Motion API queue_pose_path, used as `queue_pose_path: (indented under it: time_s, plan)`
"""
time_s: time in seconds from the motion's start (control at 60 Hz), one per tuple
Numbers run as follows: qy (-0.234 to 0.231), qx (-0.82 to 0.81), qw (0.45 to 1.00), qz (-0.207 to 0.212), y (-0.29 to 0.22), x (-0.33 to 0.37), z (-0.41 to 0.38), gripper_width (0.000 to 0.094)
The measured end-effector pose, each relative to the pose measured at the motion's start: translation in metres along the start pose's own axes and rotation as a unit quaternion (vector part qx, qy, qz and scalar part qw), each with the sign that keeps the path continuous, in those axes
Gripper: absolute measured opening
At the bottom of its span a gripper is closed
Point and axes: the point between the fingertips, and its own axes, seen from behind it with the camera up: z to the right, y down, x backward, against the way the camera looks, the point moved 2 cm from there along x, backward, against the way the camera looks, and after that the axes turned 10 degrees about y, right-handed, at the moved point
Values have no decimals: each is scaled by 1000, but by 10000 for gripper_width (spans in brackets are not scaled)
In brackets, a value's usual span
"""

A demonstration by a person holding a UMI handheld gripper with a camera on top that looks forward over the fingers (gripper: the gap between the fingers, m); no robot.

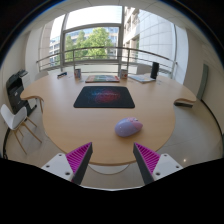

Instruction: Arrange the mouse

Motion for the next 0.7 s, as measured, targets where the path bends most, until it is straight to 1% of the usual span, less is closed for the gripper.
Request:
queue_pose_path:
  time_s: [0.067,0.183,0.233,0.283,0.45,0.5,0.55,0.583,0.617,0.667,0.7]
  plan:
    - [-1,-14,1000,2,-5,-32,13,839]
    - [-10,-37,999,-17,-8,-78,24,840]
    - [-19,-51,998,-25,-11,-90,24,842]
    - [-24,-56,998,-17,-22,-98,26,841]
    - [-44,-67,997,-21,-44,-124,12,835]
    - [-42,-58,997,-22,-49,-131,5,828]
    - [-29,-46,998,-21,-50,-135,0,798]
    - [-19,-35,999,-20,-50,-138,-2,760]
    - [-8,-23,999,-20,-51,-144,4,695]
    - [2,-16,1000,-16,-57,-146,0,571]
    - [3,-21,1000,-19,-56,-145,-1,571]
